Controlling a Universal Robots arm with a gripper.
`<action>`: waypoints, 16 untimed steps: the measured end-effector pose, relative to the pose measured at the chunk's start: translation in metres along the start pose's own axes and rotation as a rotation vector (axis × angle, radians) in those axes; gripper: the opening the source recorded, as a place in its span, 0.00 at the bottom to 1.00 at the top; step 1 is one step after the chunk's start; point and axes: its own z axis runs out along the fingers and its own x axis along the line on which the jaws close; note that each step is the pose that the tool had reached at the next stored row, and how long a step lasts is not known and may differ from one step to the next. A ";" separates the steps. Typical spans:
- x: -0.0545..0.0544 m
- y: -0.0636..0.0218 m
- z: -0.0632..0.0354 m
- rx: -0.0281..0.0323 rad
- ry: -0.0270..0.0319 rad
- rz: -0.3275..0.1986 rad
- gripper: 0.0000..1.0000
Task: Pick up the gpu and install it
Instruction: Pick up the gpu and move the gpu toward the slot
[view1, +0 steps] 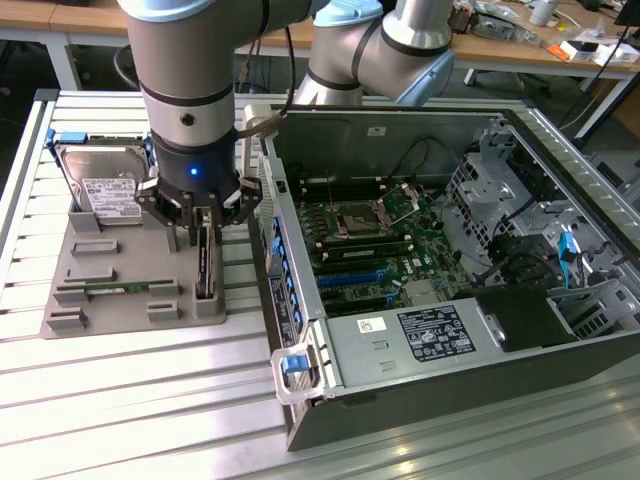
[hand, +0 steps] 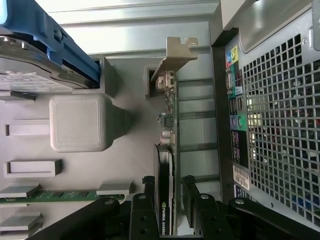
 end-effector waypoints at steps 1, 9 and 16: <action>0.000 -0.0006 0.0013 0.0001 0.0000 0.000 0.36; 0.000 -0.0038 0.0097 0.0001 0.0001 0.000 0.36; 0.000 -0.0041 0.0122 -0.0012 0.0001 0.000 0.36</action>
